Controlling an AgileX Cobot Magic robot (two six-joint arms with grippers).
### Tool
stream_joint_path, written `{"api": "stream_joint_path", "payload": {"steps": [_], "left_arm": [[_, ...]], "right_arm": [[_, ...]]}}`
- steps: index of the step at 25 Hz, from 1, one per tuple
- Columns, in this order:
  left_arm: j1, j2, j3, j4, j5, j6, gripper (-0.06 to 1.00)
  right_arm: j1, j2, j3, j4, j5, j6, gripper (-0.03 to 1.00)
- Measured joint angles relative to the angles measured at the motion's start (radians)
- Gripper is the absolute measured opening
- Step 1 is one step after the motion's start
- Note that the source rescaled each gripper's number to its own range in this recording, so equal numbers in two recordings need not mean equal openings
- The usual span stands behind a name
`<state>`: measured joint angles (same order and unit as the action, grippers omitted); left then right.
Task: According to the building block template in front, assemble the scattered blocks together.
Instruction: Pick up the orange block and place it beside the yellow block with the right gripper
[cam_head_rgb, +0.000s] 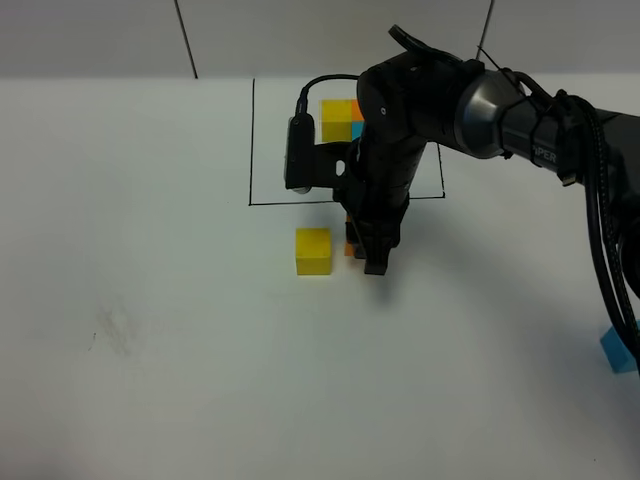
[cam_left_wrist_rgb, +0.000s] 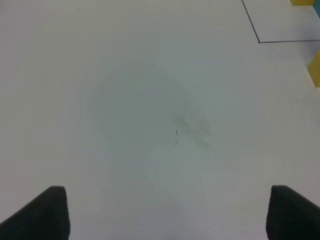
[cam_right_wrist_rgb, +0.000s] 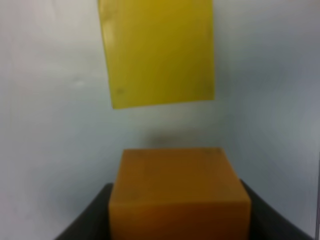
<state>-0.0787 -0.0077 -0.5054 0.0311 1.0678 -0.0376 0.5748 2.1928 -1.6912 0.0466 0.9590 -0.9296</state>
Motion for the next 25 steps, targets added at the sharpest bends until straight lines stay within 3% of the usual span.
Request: {"api": "stream_joint_path", "payload": {"steps": [25], "left_arm": [[0.000, 0.000, 0.000, 0.000, 0.000, 0.000, 0.68]], "right_arm": [[0.016, 0.082, -0.019, 0.004, -0.038, -0.008, 0.27]]}}
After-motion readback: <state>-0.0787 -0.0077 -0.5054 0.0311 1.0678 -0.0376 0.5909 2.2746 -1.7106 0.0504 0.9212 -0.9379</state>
